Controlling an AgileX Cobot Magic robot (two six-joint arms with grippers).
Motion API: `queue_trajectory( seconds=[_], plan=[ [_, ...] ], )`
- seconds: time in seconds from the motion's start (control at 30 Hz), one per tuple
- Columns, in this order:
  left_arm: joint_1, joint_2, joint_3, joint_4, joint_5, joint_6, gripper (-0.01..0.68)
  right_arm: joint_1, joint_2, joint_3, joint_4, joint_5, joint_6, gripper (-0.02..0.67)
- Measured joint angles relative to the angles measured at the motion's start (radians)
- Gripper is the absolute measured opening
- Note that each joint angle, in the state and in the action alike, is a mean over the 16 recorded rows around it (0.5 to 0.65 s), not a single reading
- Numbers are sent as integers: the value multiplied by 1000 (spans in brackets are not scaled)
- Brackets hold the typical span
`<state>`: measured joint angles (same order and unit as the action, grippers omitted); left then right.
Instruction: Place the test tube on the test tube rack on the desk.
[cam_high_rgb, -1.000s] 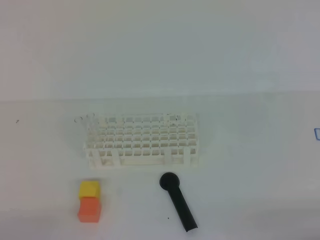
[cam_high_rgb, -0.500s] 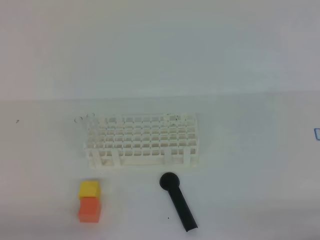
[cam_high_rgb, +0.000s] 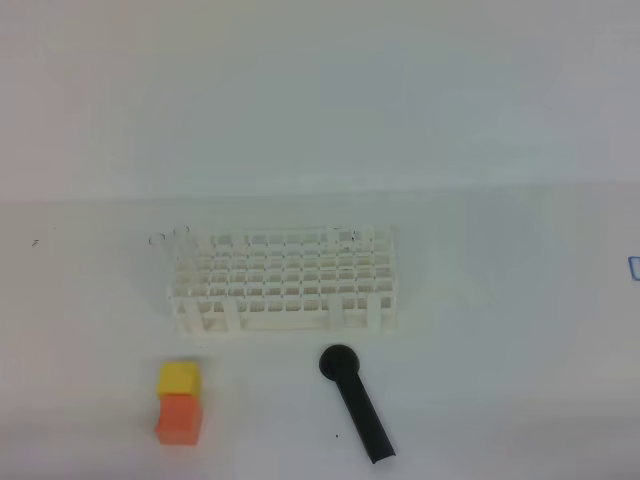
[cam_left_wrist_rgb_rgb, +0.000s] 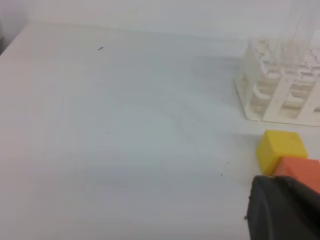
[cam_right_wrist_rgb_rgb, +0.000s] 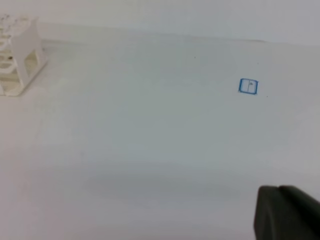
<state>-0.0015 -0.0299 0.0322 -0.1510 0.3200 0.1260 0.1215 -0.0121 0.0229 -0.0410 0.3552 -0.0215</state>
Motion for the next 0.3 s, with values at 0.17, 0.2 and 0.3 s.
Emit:
queue_trajectory(
  seconds=[0.17, 0.2, 0.3],
  plan=[
    [-19, 2, -3, -8, 1, 39, -1, 0, 0, 0, 0, 0, 0, -1],
    [-21, 2, -3, -9, 2, 40, -1, 0, 0, 0, 0, 0, 0, -1],
    [-22, 3, -5, -9, 2, 41, -1, 0, 0, 0, 0, 0, 0, -1]
  ],
)
